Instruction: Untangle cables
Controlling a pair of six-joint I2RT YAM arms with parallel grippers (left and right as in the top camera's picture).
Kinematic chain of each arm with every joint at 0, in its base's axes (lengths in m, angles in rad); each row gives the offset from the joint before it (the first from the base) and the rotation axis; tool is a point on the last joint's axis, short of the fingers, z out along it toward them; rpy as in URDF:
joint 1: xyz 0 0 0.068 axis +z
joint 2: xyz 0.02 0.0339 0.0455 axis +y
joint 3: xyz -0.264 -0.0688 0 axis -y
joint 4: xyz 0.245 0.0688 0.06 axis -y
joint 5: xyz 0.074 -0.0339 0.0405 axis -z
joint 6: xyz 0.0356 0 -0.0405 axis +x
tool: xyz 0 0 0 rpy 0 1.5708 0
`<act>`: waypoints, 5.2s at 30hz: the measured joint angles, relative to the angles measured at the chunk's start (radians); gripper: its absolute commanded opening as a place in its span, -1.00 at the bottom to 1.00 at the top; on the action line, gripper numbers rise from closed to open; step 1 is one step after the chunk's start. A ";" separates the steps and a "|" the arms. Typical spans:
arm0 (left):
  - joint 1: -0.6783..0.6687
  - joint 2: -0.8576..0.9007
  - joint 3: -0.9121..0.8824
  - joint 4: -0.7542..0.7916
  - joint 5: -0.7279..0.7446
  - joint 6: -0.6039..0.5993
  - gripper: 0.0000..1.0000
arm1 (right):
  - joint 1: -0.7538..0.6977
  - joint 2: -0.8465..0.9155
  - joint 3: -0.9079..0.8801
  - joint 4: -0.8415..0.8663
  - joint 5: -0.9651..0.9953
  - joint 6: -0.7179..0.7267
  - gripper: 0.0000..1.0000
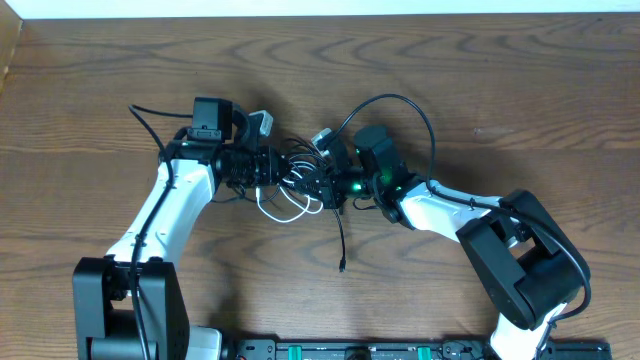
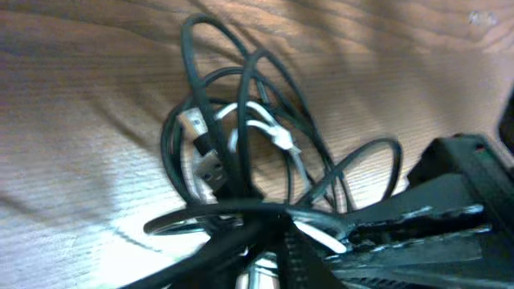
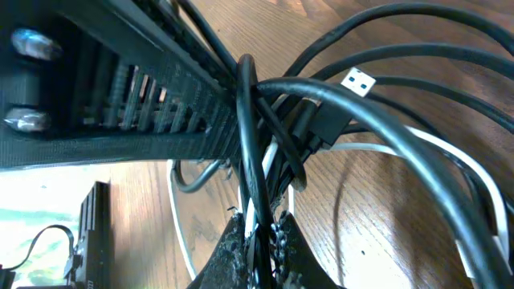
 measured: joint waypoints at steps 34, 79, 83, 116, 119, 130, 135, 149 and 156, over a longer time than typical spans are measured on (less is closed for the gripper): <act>-0.007 -0.348 -0.028 -0.273 0.024 0.031 -0.82 | -0.148 -0.010 0.016 0.016 -0.066 0.333 -0.98; -0.047 -0.011 -0.028 0.270 0.003 -0.013 -0.09 | -0.109 -0.010 0.016 -0.010 -0.083 0.323 -0.98; -0.047 -0.011 -0.028 0.271 -0.032 -0.015 -0.13 | -0.109 -0.010 0.016 -0.010 -0.083 0.320 -0.98; -0.067 -0.164 -0.054 0.189 0.016 -0.038 -0.85 | -0.109 -0.010 0.017 -0.002 -0.093 0.308 -0.98; -0.071 -0.252 -0.063 0.140 0.019 -0.038 -0.85 | -0.104 -0.016 0.020 -0.013 -0.100 0.304 -0.98; -0.068 -0.504 -0.063 -0.077 0.023 -0.031 -0.85 | -0.105 -0.014 0.019 -0.064 -0.071 0.312 -0.98; -0.067 -0.507 -0.063 -0.157 0.036 0.021 -0.85 | -0.116 -0.014 0.019 -0.110 -0.061 0.317 -0.98; -0.060 -0.681 -0.069 -0.033 0.409 0.159 -0.85 | -0.134 -0.018 0.019 -0.183 -0.033 0.317 -0.98; -0.063 -0.890 -0.068 0.023 0.458 0.117 -0.85 | -0.151 -0.005 0.014 -0.198 0.064 0.323 -0.98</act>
